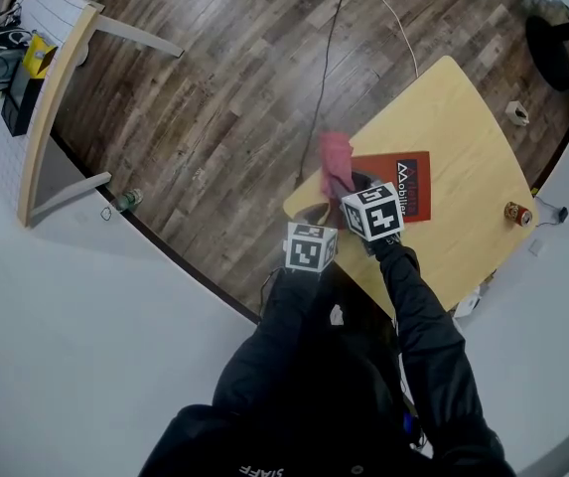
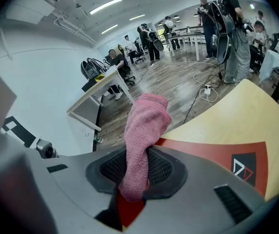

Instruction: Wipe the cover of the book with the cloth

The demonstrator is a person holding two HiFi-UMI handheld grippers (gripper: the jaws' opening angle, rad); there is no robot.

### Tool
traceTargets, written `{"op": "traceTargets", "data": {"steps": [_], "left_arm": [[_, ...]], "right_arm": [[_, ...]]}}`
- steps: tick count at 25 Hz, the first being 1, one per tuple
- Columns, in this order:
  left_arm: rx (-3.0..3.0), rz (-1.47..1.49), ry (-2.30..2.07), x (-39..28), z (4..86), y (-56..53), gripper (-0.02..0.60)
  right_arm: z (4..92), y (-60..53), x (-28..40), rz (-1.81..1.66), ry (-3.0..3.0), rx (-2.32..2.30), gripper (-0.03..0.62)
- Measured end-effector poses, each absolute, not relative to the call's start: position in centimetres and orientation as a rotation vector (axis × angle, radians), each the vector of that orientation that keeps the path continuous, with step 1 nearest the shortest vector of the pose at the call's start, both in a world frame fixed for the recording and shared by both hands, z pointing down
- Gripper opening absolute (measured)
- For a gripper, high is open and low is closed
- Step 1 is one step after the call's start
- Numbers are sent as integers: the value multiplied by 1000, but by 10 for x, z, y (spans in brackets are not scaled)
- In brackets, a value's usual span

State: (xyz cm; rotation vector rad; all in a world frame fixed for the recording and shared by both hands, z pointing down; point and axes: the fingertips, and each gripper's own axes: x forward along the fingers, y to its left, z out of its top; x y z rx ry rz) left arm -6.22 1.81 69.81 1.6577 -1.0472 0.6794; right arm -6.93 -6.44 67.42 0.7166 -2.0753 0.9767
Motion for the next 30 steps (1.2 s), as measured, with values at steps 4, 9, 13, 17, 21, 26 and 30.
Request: {"op": "traceTargets", "data": {"steps": [4,9,13,17,21,26,30], "left_arm": [[1656,684,-1047,-63,698,19,84],[1649,688,-1047,-63,699,19,84],[1644,684,-1051,-64,699,19,84],[1644,695,-1051,-63,699,19,84],[1639,709,-1054,-63,698,19,81],[1640,723,-1054,-62,698,18,79],[1640,736,-1057,-61,698,18,78]], "right_arm": [[681,-66,-57,977,-2043,736,104],[685,-72,-36,978,-2026,766,106],[685,-76,-24,984,-2022,780,104],[686,-79,-11,983,-2018,796,106],[685,-85,8,976,-2006,824,106],[685,-90,36,973,-1984,867,106],[685,-93,57,970,-1971,896,106]]}}
